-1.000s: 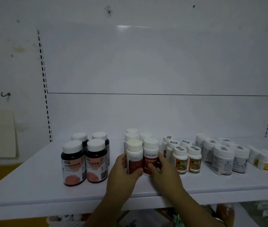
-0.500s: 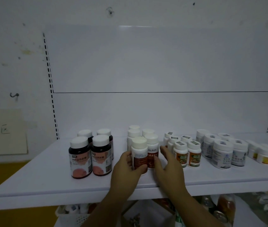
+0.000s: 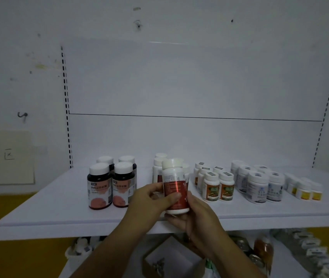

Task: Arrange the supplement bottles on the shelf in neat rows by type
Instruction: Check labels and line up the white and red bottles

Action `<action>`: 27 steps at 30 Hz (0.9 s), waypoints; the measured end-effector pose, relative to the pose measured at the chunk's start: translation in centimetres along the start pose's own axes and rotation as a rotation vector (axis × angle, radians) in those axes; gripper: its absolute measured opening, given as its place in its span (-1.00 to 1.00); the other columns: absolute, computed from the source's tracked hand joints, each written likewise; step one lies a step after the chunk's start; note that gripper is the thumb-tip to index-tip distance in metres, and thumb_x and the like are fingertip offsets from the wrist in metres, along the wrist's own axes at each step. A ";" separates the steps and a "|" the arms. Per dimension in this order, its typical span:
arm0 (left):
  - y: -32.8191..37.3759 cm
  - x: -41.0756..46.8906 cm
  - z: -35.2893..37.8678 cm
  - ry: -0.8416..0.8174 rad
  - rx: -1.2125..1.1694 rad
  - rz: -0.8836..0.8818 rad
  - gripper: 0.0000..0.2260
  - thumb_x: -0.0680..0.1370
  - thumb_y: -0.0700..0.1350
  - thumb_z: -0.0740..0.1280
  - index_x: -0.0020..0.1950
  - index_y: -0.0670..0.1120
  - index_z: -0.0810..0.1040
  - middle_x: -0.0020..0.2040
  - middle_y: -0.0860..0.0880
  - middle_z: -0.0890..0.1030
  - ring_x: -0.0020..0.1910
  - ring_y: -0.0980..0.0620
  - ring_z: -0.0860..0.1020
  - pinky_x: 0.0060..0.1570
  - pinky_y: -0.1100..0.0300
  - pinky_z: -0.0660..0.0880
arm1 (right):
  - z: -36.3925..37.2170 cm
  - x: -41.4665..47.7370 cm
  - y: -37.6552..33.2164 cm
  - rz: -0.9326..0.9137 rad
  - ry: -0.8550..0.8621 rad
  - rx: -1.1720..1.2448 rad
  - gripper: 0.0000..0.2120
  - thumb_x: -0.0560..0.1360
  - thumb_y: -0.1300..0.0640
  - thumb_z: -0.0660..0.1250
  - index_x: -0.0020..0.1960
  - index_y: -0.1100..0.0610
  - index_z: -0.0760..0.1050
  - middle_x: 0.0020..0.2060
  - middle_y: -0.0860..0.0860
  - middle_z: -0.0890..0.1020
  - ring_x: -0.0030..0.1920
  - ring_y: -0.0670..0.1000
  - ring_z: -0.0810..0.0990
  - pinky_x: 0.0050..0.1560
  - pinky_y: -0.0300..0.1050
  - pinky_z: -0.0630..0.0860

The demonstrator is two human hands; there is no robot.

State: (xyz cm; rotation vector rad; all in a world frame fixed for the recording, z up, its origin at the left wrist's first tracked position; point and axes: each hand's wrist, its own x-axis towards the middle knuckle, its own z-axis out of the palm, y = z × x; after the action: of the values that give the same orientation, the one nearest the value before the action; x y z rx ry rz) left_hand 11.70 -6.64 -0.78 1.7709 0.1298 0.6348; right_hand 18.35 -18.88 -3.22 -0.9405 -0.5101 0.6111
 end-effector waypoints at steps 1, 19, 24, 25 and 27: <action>0.1 -0.2 0.1 0.012 0.021 0.008 -0.62 0.34 0.03 0.47 0.14 0.07 0.56 0.00 0.06 0.65 -0.04 0.11 0.61 -0.03 0.27 0.55 | -0.1 -0.2 0.1 -0.027 0.008 -0.020 -0.68 0.59 0.08 0.10 0.21 0.21 0.48 0.07 0.19 0.66 0.12 0.14 0.63 0.09 0.03 0.59; 1.7 -0.9 0.8 0.152 -0.142 0.044 -0.80 0.42 -0.16 0.43 -0.04 0.07 0.53 -0.09 0.12 0.63 -0.13 0.25 0.60 -0.22 0.42 0.51 | 0.1 -1.0 0.2 0.014 0.053 0.179 -0.74 0.55 0.14 0.18 0.18 0.22 0.48 0.00 0.22 0.68 0.01 0.21 0.67 0.00 0.10 0.62; 1.8 -0.8 1.2 0.142 -0.148 0.031 -0.72 0.39 -0.15 0.46 0.07 -0.01 0.55 -0.12 0.14 0.64 -0.22 0.34 0.62 -0.31 0.48 0.51 | 0.5 -1.3 -0.1 -0.128 0.084 -0.062 -0.55 0.30 0.17 0.41 0.18 0.16 0.48 0.04 0.15 0.68 0.05 0.10 0.67 -0.05 -0.10 0.61; 1.8 -0.8 1.3 0.132 -0.159 0.019 -0.70 0.38 -0.14 0.47 0.09 -0.03 0.55 -0.09 0.11 0.65 -0.20 0.30 0.63 -0.29 0.45 0.53 | 0.6 -1.4 -0.1 -0.130 0.074 -0.061 -0.55 0.29 0.19 0.41 0.18 0.17 0.47 0.04 0.15 0.68 0.05 0.10 0.67 -0.09 -0.14 0.60; 1.8 -0.6 1.2 0.137 -0.181 -0.008 -0.64 0.36 -0.11 0.49 0.12 -0.05 0.55 -0.02 0.04 0.66 -0.10 0.18 0.64 -0.13 0.31 0.58 | 0.6 -1.5 -0.2 -0.122 0.062 -0.025 -0.56 0.30 0.19 0.40 0.17 0.17 0.47 0.03 0.15 0.68 0.03 0.09 0.67 -0.12 -0.15 0.61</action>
State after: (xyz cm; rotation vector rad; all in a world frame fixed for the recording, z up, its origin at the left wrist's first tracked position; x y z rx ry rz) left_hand 11.31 -8.45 0.50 1.5526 0.1681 0.7392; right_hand 16.94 -19.60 -2.93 -0.9418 -0.5161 0.4651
